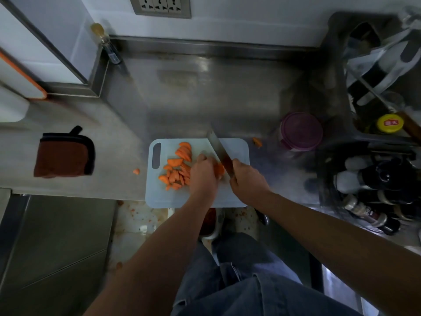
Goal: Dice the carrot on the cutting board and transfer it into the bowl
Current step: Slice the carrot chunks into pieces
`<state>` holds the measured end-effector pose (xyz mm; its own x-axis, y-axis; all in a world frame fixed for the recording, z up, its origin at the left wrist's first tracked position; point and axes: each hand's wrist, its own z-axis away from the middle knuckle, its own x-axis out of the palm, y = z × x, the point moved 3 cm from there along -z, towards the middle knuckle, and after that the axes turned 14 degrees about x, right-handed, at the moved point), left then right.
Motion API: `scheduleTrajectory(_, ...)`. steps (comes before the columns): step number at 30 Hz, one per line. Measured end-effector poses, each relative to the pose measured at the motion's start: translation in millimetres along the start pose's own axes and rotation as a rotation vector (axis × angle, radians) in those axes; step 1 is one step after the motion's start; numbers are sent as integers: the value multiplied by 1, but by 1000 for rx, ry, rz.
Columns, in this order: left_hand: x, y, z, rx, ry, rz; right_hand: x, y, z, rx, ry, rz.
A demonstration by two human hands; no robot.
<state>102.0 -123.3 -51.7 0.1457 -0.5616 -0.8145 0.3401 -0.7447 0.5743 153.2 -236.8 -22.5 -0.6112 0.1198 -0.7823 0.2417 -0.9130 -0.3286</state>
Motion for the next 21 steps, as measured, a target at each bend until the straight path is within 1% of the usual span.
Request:
scheduleTrajectory(5,-1,0,0,-3,-1,2,6,-2,0,-2,-18,13)
scheduleTrajectory(12,-1,-1,0,-1,-50,-26,4,-2,-12,-3,54,-39)
scheduleTrajectory(16,-1,-5,4,14,-48,-30,-3,-1,-9,-44,100,-54)
scheduleTrajectory(21,-1,-7,5,19,-17,-32,-6,-6,-6,-70,59,-30)
